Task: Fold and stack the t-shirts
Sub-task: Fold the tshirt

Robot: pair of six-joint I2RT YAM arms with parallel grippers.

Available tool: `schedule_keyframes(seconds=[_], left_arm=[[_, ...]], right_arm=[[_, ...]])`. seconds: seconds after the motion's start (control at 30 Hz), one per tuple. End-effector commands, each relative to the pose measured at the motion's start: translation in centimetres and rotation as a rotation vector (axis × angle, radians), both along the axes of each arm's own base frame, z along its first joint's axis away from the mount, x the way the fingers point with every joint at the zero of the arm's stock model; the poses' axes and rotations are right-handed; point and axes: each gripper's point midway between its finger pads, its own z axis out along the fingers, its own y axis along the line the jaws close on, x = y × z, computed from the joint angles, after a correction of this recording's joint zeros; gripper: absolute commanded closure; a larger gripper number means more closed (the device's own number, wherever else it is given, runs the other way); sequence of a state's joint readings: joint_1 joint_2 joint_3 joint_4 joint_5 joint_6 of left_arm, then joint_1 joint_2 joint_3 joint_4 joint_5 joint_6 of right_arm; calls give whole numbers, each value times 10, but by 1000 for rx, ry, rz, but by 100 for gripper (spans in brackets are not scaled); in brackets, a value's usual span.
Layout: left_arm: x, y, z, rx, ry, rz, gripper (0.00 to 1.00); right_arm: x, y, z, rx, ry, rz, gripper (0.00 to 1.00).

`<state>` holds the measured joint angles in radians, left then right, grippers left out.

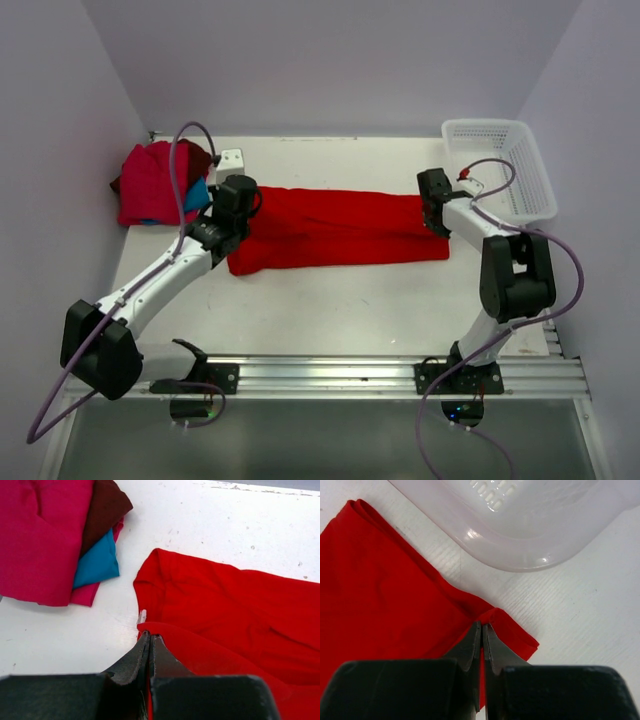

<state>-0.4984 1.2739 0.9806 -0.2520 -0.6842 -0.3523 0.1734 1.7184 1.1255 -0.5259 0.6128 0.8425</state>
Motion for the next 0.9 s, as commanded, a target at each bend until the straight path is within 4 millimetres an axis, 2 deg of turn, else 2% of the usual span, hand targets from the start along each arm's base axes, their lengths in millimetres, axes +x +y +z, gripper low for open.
schedule_keyframes(seconds=[0.0, 0.2, 0.37, 0.63, 0.67, 0.73, 0.8, 0.87], left_arm=[[20, 8, 26, -10, -83, 32, 100], [34, 19, 20, -15, -74, 52, 100], [48, 20, 12, -18, -57, 55, 100], [67, 23, 4, -37, -61, 57, 100], [70, 24, 2, -42, -60, 62, 100], [76, 30, 4, -51, -80, 76, 100], [83, 35, 5, -52, -93, 90, 100], [94, 37, 9, -47, -131, 99, 100]], right_arm=[[21, -3, 14, -19, -50, 2, 100], [29, -4, 16, -21, -54, 2, 100], [39, -3, 14, -21, -47, 11, 100], [63, 6, 8, -1, -62, 57, 100], [66, 11, 6, 22, -64, 84, 94], [75, 16, 9, 33, -90, 107, 72], [79, 22, 9, 57, -105, 138, 58], [87, 25, 21, 71, -163, 162, 48]])
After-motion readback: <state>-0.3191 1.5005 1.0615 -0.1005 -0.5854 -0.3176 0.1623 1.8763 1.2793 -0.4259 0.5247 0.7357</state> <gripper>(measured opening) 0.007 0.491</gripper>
